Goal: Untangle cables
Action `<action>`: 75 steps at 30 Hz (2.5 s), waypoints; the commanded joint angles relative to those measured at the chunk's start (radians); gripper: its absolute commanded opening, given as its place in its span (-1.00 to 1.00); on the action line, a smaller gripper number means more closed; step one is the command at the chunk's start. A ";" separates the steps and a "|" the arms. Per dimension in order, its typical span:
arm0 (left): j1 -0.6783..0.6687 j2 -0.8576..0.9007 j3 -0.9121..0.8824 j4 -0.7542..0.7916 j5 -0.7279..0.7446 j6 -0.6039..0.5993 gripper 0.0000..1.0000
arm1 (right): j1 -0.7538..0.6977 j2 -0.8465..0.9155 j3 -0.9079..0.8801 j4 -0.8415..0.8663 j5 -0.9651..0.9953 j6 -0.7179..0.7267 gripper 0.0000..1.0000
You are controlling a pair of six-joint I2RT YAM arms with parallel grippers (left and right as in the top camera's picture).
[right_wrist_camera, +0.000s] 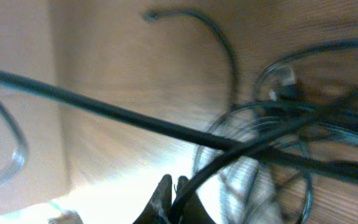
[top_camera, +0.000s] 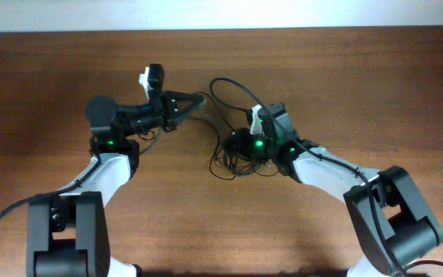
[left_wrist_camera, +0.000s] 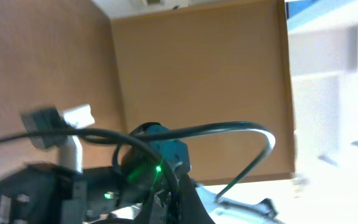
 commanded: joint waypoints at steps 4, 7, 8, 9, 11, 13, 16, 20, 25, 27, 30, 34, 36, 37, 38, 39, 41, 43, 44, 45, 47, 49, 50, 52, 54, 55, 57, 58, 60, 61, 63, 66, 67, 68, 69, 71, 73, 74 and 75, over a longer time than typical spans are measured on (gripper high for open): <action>0.058 -0.012 0.010 -0.171 0.032 0.405 -1.00 | -0.165 -0.192 -0.002 -0.283 -0.018 -0.265 -0.92; 0.075 -0.012 0.010 -0.510 -0.059 0.592 -1.00 | -0.298 -0.335 -0.002 -0.435 -0.003 -0.338 -0.92; 0.093 -0.012 0.010 -0.592 -0.106 0.644 -1.00 | -0.369 -0.399 -0.002 -0.487 0.003 -0.378 -0.92; 0.117 -0.012 0.010 -0.615 -0.132 0.677 -1.00 | -0.438 -0.451 -0.002 -0.530 0.041 -0.384 -0.92; 0.155 -0.012 0.011 -0.614 -0.158 0.676 -1.00 | -0.552 -0.512 -0.002 -0.604 0.144 -0.384 -0.92; 0.183 -0.012 0.011 -0.613 -0.157 0.649 -1.00 | -0.619 -0.522 -0.002 -0.661 0.212 -0.383 -0.92; 0.193 -0.012 0.011 -0.493 -0.126 0.538 -1.00 | -0.674 -0.518 -0.002 -0.732 0.408 -0.383 -0.92; 0.193 -0.012 0.011 0.044 -0.127 0.188 -1.00 | -0.674 -0.518 -0.002 -0.777 0.642 -0.383 -0.92; 0.186 -0.012 0.011 0.500 -0.225 -0.243 -1.00 | -0.672 -0.520 -0.001 -0.755 0.544 -0.379 0.29; 0.155 -0.019 0.011 0.529 -0.271 -0.313 -1.00 | -0.671 -0.522 0.007 -0.750 0.352 -0.388 0.41; 0.088 -0.048 0.011 0.528 -0.310 -0.313 -1.00 | -0.663 -0.526 0.012 -0.743 -0.057 -0.424 0.49; 0.044 -0.057 0.011 0.495 -0.374 -0.313 -1.00 | -0.494 -0.495 0.011 -0.597 -0.158 -0.288 0.86; 0.030 -0.057 0.011 0.472 -0.369 -0.312 -1.00 | -0.403 -0.423 0.011 -0.470 -0.158 -0.089 0.78; 0.026 -0.057 0.011 0.472 -0.358 -0.311 -1.00 | -0.370 -0.377 0.011 -0.389 -0.158 -0.043 0.79; 0.026 -0.057 0.011 0.472 -0.344 -0.298 -1.00 | -0.343 -0.324 0.011 -0.316 -0.158 0.008 0.79; 0.026 -0.057 0.011 0.487 -0.314 -0.273 -1.00 | -0.321 -0.255 0.011 -0.235 -0.159 0.095 0.79; 0.026 -0.056 0.011 0.517 -0.262 -0.235 -1.00 | -0.293 -0.129 0.012 -0.067 -0.171 0.179 0.79; 0.026 -0.057 0.011 0.538 -0.228 -0.232 -1.00 | -0.254 -0.010 0.012 0.069 -0.220 0.269 0.79; 0.026 -0.057 0.011 0.538 -0.208 -0.232 -1.00 | -0.227 0.040 0.012 0.134 -0.245 0.297 0.79; 0.026 -0.057 0.011 0.538 -0.180 -0.232 -1.00 | -0.210 0.066 0.012 0.161 -0.243 0.304 0.79; 0.026 -0.057 0.011 0.538 -0.177 -0.232 -1.00 | -0.189 0.087 0.012 0.175 -0.243 0.322 0.76; 0.026 -0.057 0.011 0.538 -0.179 -0.232 -1.00 | -0.169 0.088 0.012 0.175 -0.225 0.322 0.47; 0.026 -0.057 0.011 0.538 -0.179 -0.232 -1.00 | -0.160 0.088 0.012 0.172 -0.210 0.321 -0.29; 0.026 -0.057 0.011 0.538 -0.190 -0.233 -1.00 | -0.159 0.088 0.012 0.128 -0.182 0.308 -0.92; 0.026 -0.057 0.011 0.538 -0.209 -0.232 -1.00 | -0.160 0.088 0.012 0.101 -0.180 0.229 -0.92; 0.026 -0.057 0.011 0.538 -0.216 -0.232 -1.00 | -0.160 0.088 0.012 0.087 -0.184 0.215 -0.92; 0.027 -0.057 0.011 0.537 -0.255 -0.232 -1.00 | -0.162 0.088 0.012 -0.004 -0.180 0.106 -0.92; 0.027 -0.056 0.011 0.535 -0.287 -0.232 -1.00 | -0.162 0.087 0.012 -0.087 -0.149 0.020 -0.92; 0.027 -0.056 0.011 0.497 -0.295 -0.232 -1.00 | -0.173 0.084 0.013 -0.241 -0.053 -0.079 -0.92; 0.027 -0.056 0.011 0.461 -0.295 -0.232 -1.00 | -0.182 0.080 0.013 -0.300 -0.015 -0.115 -0.92; 0.027 -0.056 0.011 0.349 -0.295 -0.232 -1.00 | -0.226 0.056 0.013 -0.429 0.072 -0.198 -0.92; 0.027 -0.056 0.011 0.184 -0.303 -0.232 -1.00 | -0.342 -0.011 0.013 -0.613 0.218 -0.291 -0.92; 0.027 -0.056 0.011 0.176 -0.303 -0.224 -1.00 | -0.365 -0.019 0.013 -0.639 0.253 -0.309 -0.92; 0.027 -0.056 0.011 0.168 -0.303 -0.195 -1.00 | -0.410 -0.022 0.013 -0.681 0.325 -0.312 -0.92; 0.027 -0.056 0.011 0.167 -0.303 -0.193 -1.00 | -0.436 -0.022 0.013 -0.703 0.360 -0.312 -0.92; 0.027 -0.056 0.011 0.167 -0.305 -0.194 -1.00 | -0.489 -0.022 0.013 -0.732 0.404 -0.312 -0.92; 0.027 -0.056 0.011 0.167 -0.361 -0.193 -1.00 | -0.539 -0.022 0.013 -0.732 0.467 -0.312 -0.92; 0.034 -0.056 0.011 0.167 -0.409 -0.181 -1.00 | -0.571 -0.022 0.013 -0.732 0.485 -0.313 -0.92; 0.052 -0.056 0.011 0.167 -0.442 -0.117 -1.00 | -0.601 -0.022 0.013 -0.735 0.488 -0.313 -0.92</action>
